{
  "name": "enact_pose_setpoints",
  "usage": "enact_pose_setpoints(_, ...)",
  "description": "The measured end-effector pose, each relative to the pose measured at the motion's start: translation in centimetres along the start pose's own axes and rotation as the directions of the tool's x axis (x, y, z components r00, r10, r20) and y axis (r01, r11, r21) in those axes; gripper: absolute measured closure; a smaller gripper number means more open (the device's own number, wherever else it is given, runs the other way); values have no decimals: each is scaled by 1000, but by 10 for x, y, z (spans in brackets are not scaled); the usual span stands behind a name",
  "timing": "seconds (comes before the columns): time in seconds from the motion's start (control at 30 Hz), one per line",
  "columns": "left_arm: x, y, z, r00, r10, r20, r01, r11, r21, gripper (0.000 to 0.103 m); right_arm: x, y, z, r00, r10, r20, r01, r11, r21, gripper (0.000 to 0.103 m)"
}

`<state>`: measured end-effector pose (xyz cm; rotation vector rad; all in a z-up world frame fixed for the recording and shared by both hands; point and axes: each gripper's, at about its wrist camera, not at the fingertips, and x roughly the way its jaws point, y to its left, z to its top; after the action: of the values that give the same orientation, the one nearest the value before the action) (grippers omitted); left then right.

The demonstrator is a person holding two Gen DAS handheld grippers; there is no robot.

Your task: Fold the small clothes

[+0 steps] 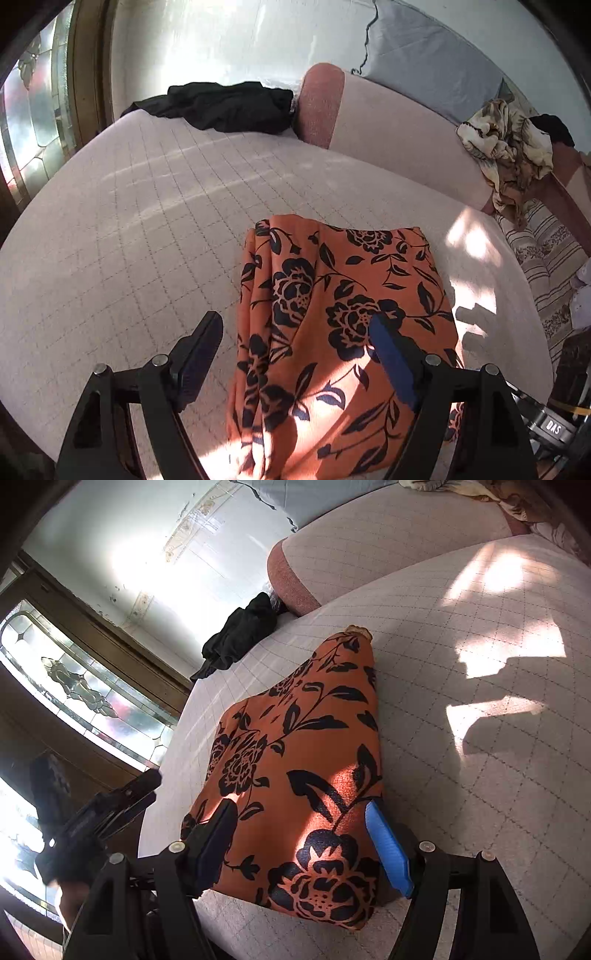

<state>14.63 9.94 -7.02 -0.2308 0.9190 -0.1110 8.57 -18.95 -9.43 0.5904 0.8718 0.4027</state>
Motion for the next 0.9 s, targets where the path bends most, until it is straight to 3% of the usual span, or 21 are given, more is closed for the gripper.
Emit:
enact_pose_setpoints(0.13,33,4,8,997,-22,-74,22,1000,-4,31,-6,-13,3,1000,-7,16,6,1000,24,28)
enact_pose_setpoints(0.2,46,7,9,994,-9,-109,8,1000,-8,60,-6,-21,5,1000,-10,20,9,999,48,28)
enact_pose_setpoints(0.23,52,10,9,990,-10,-138,9,1000,-14,90,-5,-26,5,1000,-11,21,10,998,61,28)
enact_pose_setpoints(0.33,54,20,10,990,-39,-133,30,997,-65,94,0,-32,6,1000,-10,8,10,997,79,28)
enact_pose_setpoints(0.43,33,19,7,998,-29,-60,25,997,-67,95,3,-34,7,1000,-11,1,11,997,78,28)
enact_pose_setpoints(0.53,55,24,-4,994,-1,-111,-6,998,-61,94,4,-36,10,1000,-12,8,12,997,81,28)
enact_pose_setpoints(0.67,54,21,-2,996,12,-92,-16,999,-41,94,-1,-24,17,1000,1,4,-1,998,60,28)
enact_pose_setpoints(0.8,55,18,-1,996,19,-90,-22,999,-36,94,-17,12,29,986,162,24,-163,986,46,26)
enact_pose_setpoints(0.87,55,17,0,995,24,-94,-27,999,-38,93,-3,23,29,962,272,-31,-269,960,73,14)
enact_pose_setpoints(0.9,56,17,1,995,25,-98,-30,998,-47,93,14,23,25,947,311,-82,-302,947,111,14)
